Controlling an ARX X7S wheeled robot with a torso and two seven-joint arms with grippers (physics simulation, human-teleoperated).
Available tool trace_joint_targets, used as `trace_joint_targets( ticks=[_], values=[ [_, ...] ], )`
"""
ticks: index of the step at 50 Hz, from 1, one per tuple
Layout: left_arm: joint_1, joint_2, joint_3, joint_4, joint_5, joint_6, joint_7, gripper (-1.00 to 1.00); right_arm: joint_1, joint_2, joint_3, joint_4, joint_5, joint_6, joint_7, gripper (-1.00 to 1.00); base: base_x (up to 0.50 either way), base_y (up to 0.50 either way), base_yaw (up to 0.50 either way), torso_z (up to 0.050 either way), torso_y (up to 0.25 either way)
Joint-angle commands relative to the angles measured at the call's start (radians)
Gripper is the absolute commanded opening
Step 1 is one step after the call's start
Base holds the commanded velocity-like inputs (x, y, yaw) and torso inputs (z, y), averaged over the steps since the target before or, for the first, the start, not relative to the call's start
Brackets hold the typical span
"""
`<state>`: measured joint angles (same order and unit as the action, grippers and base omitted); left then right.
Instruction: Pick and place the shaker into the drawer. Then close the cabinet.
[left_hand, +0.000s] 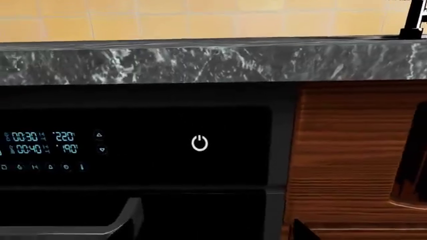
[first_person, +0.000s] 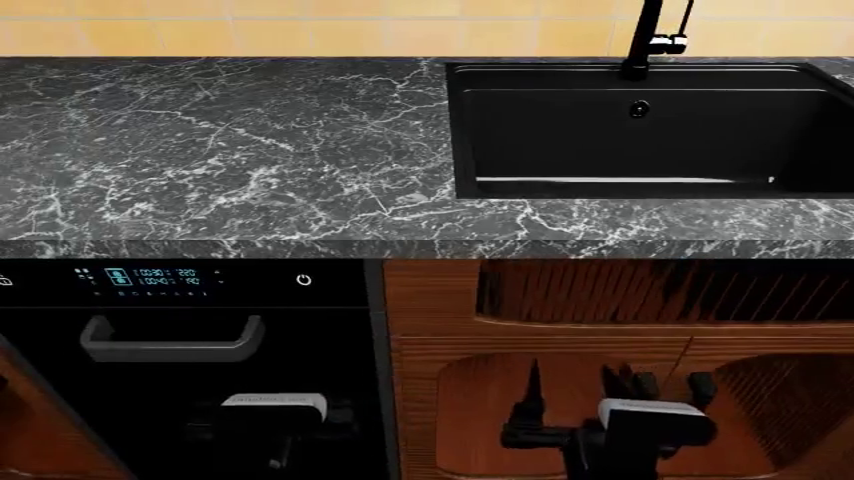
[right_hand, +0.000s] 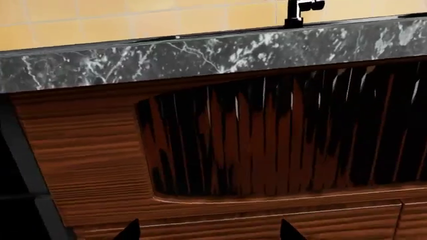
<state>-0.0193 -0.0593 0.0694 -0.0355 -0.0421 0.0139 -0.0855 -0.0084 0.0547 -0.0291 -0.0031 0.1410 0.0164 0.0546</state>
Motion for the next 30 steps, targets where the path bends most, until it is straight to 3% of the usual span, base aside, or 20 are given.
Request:
trace_joint_targets(
  ticks=[1, 3, 5, 9, 12, 15, 17, 18, 19, 24, 30],
  values=[
    [-0.104, -0.021, -0.028, 0.129, -0.152, -0.296, 0.013, 1.0, 0.09, 0.05, 0.05, -0.127, 0.118, 0.254, 0.073, 1.0, 0.0, 0.0, 0.0, 0.0, 0.0],
    [-0.26, -0.025, -0.044, 0.206, -0.208, -0.45, 0.0, 1.0, 0.255, 0.107, 0.067, -0.239, 0.15, 0.457, 0.108, 1.0, 0.0, 0.0, 0.0, 0.0, 0.0],
    [-0.551, -0.019, -0.066, 0.242, -0.253, -0.63, -0.045, 1.0, 0.555, 0.181, 0.079, -0.299, 0.195, 0.716, 0.135, 1.0, 0.0, 0.0, 0.0, 0.0, 0.0],
    [-1.149, 0.016, -0.06, -0.002, -0.238, -0.742, -0.114, 1.0, 1.155, 0.257, -0.008, -0.085, 0.185, 0.92, 0.094, 1.0, 0.0, 0.0, 0.0, 0.0, 0.0],
    [-1.541, 0.041, -0.027, -0.401, -0.178, -0.584, -0.128, 1.0, 1.599, 0.243, -0.119, 0.282, 0.117, 0.817, 0.002, 1.0, 0.0, 0.0, 0.0, 0.0, 0.0],
    [-1.851, 0.058, 0.027, -0.85, -0.201, -0.346, -0.097, 1.0, 1.907, 0.185, -0.204, 0.722, 0.045, 0.599, -0.09, 1.0, 0.0, 0.0, 0.0, 0.0, 0.0],
    [-2.051, 0.059, 0.21, -1.15, -0.372, -0.168, -0.089, 1.0, 2.158, 0.115, -0.25, 1.022, -0.008, 0.344, -0.148, 1.0, 0.0, 0.0, 0.0, 0.0, 0.0],
    [-2.084, 0.059, 0.263, -1.273, -0.426, -0.171, -0.107, 1.0, 2.22, 0.098, -0.259, 1.172, -0.026, 0.298, -0.159, 1.0, 0.0, 0.0, 0.0, 0.0, 0.0],
    [-2.114, 0.059, 0.277, -1.273, -0.433, -0.191, -0.123, 1.0, 2.254, 0.09, -0.261, 1.312, -0.042, 0.316, -0.163, 1.0, 0.0, 0.0, 0.0, 0.0, 0.0],
    [-2.193, 0.059, 0.281, -1.273, -0.392, -0.302, -0.127, 1.0, 2.356, 0.061, -0.231, 1.312, -0.105, 0.412, -0.166, 1.0, 0.0, 0.0, 0.0, 0.0, 0.0],
    [-2.237, 0.059, 0.306, -1.273, -0.39, -0.419, -0.121, 1.0, 2.365, 0.038, -0.059, 1.289, -0.283, 0.507, -0.154, 1.0, 0.0, 0.0, 0.0, 0.0, 0.0]
  ],
)
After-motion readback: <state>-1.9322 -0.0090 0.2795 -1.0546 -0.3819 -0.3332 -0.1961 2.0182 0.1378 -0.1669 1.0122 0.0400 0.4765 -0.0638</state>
